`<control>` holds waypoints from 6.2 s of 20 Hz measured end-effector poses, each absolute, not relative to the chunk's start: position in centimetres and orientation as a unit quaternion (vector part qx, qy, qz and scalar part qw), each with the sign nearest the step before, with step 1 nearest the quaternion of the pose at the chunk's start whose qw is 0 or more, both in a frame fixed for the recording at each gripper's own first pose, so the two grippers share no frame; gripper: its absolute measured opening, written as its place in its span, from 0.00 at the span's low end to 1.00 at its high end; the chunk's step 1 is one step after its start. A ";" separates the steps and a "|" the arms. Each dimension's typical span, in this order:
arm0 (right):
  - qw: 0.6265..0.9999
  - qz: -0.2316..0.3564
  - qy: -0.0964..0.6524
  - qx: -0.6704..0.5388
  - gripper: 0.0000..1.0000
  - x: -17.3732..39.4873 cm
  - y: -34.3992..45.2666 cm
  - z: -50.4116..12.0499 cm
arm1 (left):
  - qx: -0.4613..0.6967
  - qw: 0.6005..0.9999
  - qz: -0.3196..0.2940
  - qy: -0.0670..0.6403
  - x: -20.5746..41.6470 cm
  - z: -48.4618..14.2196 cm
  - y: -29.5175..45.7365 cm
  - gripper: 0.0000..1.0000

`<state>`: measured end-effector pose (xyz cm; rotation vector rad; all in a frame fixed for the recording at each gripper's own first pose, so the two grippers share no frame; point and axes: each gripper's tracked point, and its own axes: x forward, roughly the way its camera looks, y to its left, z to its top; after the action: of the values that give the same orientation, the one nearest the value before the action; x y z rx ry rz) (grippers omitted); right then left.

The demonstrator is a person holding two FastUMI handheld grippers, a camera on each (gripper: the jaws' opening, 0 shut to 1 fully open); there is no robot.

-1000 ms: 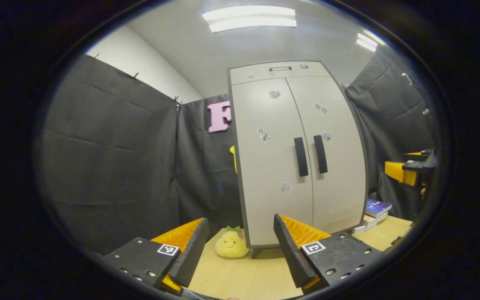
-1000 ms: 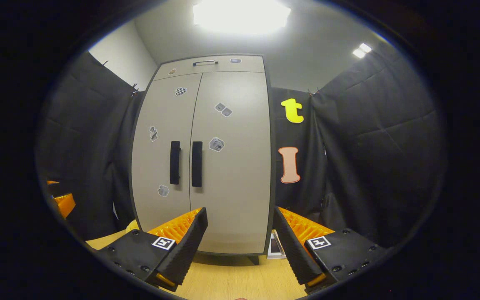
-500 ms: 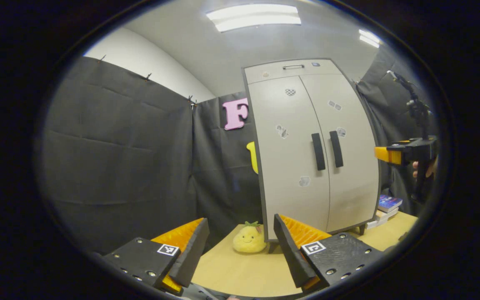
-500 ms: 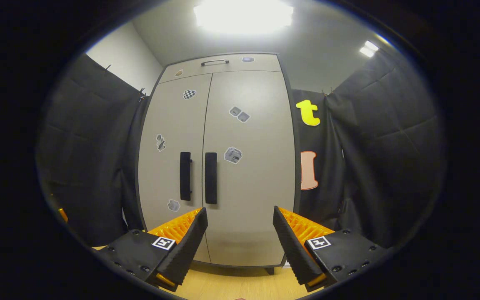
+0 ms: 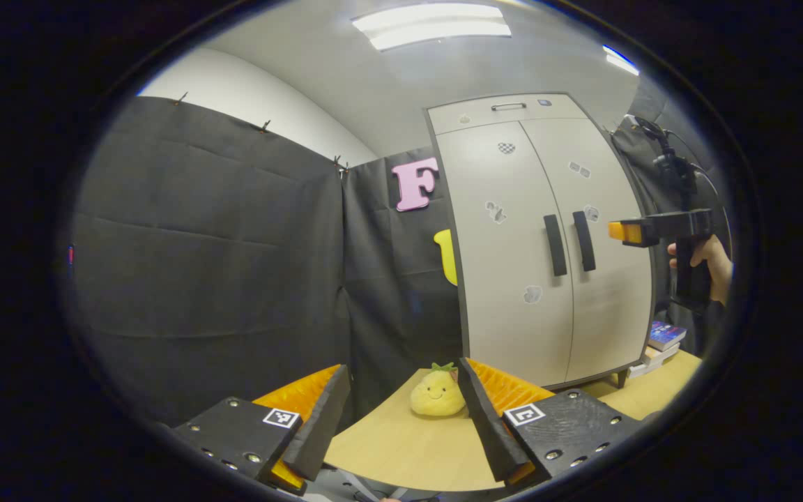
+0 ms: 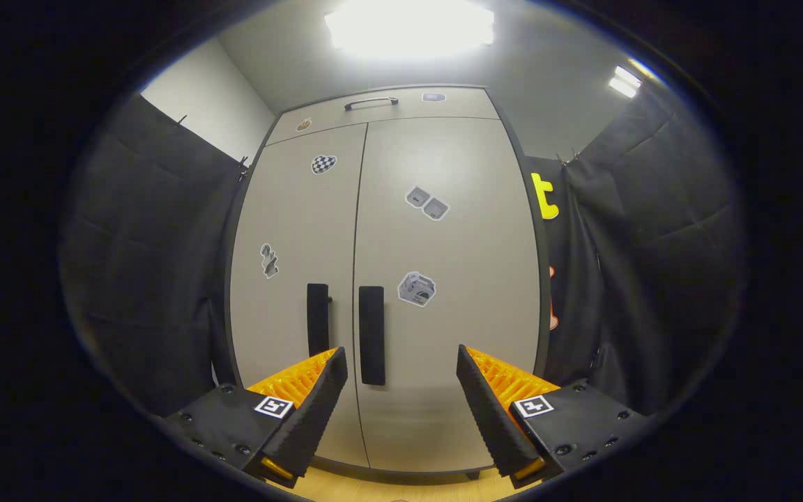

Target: Open the right door of the double-door shoe cabinet with the right hand, and open the left door with the left hand.

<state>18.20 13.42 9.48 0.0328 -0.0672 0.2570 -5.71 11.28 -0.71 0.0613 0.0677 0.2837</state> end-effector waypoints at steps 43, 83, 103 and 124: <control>0.983 0.142 0.116 0.025 0.09 27.1 19.3 6.9 | 0.037 0.985 0.167 0.007 -8.3 1.3 14.5 0.90; 0.975 0.184 0.121 0.030 0.08 16.0 7.3 8.4 | 0.005 1.000 -0.023 0.007 -1.8 0.2 -0.4 0.90; 0.991 0.088 0.100 -0.001 0.04 16.5 -1.2 8.7 | -0.014 0.995 -0.100 0.018 0.4 0.6 -9.4 0.90; 0.996 0.063 0.058 0.034 1.00 7.4 -3.0 7.1 | 0.011 0.992 -0.122 -0.026 10.9 6.6 -12.7 0.92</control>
<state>7.41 -2.96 7.14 0.0676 0.1158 0.1269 10.89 -12.72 6.58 0.0219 -0.0511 -0.2438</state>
